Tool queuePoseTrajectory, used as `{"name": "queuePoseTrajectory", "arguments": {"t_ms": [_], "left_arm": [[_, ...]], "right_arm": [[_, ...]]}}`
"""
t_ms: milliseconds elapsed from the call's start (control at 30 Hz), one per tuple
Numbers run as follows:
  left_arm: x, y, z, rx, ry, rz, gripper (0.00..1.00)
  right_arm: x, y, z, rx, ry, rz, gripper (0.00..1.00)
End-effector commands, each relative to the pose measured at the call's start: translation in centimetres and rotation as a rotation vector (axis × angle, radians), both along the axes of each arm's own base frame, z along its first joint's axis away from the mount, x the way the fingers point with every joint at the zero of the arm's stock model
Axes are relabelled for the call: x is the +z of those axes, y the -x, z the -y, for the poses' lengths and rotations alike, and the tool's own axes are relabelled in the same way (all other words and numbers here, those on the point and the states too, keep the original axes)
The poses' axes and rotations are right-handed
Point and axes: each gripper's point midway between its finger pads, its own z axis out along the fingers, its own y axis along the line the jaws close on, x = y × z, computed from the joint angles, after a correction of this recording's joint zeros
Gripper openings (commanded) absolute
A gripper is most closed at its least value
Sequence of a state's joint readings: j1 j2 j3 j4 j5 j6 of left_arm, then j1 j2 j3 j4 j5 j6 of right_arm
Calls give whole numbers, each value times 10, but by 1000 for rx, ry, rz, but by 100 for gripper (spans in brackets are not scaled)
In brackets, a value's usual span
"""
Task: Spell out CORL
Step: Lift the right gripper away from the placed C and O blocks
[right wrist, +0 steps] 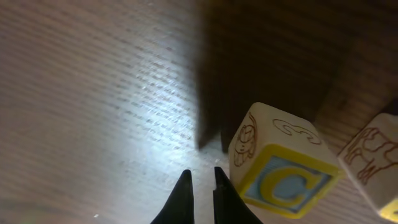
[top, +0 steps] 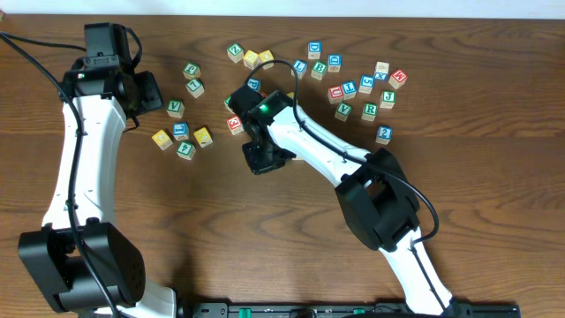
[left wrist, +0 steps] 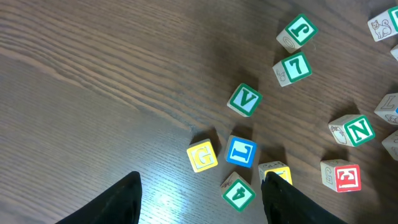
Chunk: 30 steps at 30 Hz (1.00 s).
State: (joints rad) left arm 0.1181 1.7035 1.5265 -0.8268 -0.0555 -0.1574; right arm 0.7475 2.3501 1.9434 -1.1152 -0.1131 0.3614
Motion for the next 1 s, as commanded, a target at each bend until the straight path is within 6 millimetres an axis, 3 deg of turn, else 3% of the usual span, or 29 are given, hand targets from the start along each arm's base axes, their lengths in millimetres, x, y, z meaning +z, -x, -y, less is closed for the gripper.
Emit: {"name": "queuePoseTrajectory", "arguments": {"t_ms": [0, 533, 867, 967], "left_arm": [[12, 1, -3, 14, -12, 28, 61], [12, 1, -3, 14, -12, 28, 61], [12, 1, -3, 14, -12, 28, 61], [12, 1, -3, 14, -12, 28, 61]], "right_arm": [[-3, -6, 7, 4, 43, 40, 7], [-4, -18, 25, -47, 71, 46, 4], [-2, -17, 22, -44, 59, 43, 1], [9, -20, 17, -40, 26, 51, 1]]}}
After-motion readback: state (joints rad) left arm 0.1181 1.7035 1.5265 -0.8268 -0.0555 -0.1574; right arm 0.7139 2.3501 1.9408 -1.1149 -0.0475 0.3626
